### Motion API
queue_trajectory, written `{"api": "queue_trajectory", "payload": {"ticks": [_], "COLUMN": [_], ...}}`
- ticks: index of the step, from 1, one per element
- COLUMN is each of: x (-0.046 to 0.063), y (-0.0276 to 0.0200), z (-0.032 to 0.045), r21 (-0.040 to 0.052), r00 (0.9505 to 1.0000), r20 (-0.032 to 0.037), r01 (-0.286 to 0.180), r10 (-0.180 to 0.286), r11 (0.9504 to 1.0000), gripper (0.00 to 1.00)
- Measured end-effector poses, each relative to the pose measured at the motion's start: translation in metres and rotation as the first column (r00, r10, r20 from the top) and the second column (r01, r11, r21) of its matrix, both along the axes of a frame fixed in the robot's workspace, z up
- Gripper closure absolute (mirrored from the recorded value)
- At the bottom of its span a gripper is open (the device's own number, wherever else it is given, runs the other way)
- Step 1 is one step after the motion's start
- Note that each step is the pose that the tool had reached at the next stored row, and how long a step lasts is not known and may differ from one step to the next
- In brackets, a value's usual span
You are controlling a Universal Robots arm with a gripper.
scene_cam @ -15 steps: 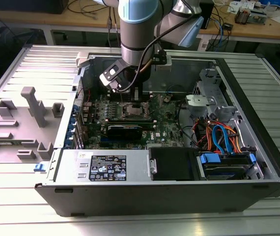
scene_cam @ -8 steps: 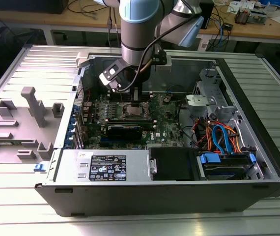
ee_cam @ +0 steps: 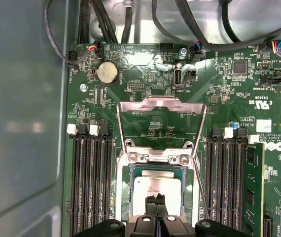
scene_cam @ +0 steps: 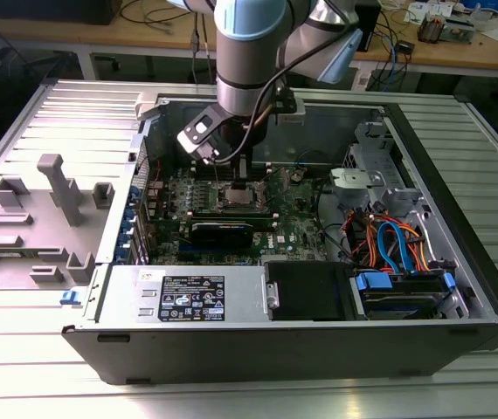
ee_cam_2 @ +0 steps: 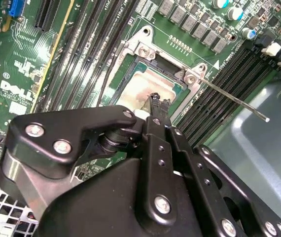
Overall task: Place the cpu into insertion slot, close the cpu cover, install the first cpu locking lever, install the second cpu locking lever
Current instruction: 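Place the cpu into insertion slot, then close the cpu cover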
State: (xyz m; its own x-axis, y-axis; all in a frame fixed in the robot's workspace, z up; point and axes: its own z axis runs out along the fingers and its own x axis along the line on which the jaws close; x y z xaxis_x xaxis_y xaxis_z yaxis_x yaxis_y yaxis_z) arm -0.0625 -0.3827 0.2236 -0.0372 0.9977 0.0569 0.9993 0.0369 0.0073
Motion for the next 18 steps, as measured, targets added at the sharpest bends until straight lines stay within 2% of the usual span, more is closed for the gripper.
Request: {"api": "queue_trajectory", "payload": {"ticks": [18], "x": [0.0062], "y": [0.0001], "z": [0.0011], "r21": [-0.0001], "r00": [1.0], "r20": [-0.0001], "r01": [0.0], "r10": [0.0], "r11": [1.0], "gripper": [0.89]}}
